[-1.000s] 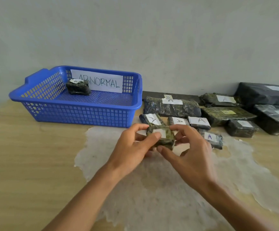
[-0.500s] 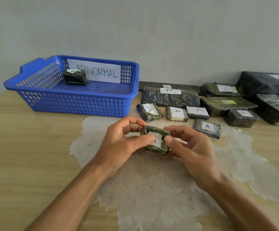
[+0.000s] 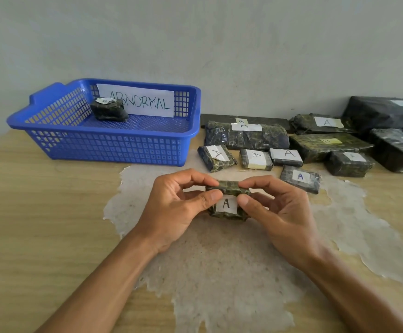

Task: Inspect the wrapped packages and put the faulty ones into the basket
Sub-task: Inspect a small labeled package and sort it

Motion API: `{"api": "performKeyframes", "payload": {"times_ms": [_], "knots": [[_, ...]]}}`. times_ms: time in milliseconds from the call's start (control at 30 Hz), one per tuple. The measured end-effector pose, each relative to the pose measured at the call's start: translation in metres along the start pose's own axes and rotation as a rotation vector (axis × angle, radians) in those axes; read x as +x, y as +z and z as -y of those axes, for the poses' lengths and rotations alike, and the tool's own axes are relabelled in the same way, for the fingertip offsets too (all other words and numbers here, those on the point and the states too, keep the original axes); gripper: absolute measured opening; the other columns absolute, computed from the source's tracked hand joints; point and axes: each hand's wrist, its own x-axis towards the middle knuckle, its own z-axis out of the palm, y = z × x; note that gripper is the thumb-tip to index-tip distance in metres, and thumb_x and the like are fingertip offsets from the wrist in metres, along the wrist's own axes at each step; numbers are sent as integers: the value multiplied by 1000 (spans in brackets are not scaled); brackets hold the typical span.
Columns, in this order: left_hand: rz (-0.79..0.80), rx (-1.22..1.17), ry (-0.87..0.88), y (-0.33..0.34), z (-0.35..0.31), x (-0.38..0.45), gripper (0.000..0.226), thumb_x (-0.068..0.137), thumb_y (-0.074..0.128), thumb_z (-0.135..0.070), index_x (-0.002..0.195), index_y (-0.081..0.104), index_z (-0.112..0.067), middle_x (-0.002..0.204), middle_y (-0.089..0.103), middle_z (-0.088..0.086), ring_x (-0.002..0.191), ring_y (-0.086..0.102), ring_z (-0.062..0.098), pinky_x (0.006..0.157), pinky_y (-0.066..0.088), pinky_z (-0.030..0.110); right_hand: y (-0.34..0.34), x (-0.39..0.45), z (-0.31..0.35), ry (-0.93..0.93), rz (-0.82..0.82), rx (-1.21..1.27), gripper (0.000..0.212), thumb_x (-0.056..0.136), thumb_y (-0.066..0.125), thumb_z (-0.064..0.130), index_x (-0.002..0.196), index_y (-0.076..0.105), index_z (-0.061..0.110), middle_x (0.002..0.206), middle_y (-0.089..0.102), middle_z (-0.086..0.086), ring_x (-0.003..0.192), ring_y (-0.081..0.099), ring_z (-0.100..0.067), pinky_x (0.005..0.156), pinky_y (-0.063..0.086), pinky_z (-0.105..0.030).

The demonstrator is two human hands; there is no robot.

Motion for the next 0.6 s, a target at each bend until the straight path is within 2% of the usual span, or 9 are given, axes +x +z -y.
{"api": "performKeyframes", "payload": {"times_ms": [100, 233, 400, 500, 600], "knots": [[-20, 49, 7, 2, 1, 0, 17, 72, 86, -12, 86, 77, -12, 89, 76, 11, 77, 71, 16, 74, 58, 24, 2, 0, 0, 17, -33, -26, 24, 77, 75, 24, 98, 73, 15, 89, 76, -14, 79, 71, -28, 77, 56, -54], [-49, 130, 19, 8, 2, -2, 8, 82, 81, -10, 85, 76, -16, 82, 75, 7, 73, 69, 10, 69, 57, 21, 5, -1, 3, 53, -39, -26, 21, 80, 73, 24, 97, 74, 12, 88, 75, -13, 75, 69, -26, 73, 56, -58], [-67, 179, 41, 10, 1, -3, 11, 86, 75, -5, 81, 77, -15, 76, 75, 6, 70, 68, 9, 66, 54, 19, 4, 0, 4, 81, -23, -27, 4, 89, 73, 10, 91, 75, 13, 80, 73, -3, 67, 66, -14, 57, 54, -26], [-65, 162, 20, 9, 0, -3, 9, 86, 75, -7, 86, 78, -15, 79, 77, 5, 73, 70, 11, 70, 56, 20, 3, 1, 4, 79, -58, -15, 3, 89, 74, 9, 89, 76, 11, 81, 73, -12, 66, 64, -14, 55, 53, -23], [-1, 38, -104, 9, 0, -3, 19, 87, 72, -5, 105, 76, -11, 90, 78, 10, 85, 75, 19, 77, 60, 26, 1, 2, 1, 77, -117, -1, 5, 88, 74, 9, 84, 76, 10, 78, 73, -14, 66, 64, -18, 56, 54, -27]]}}
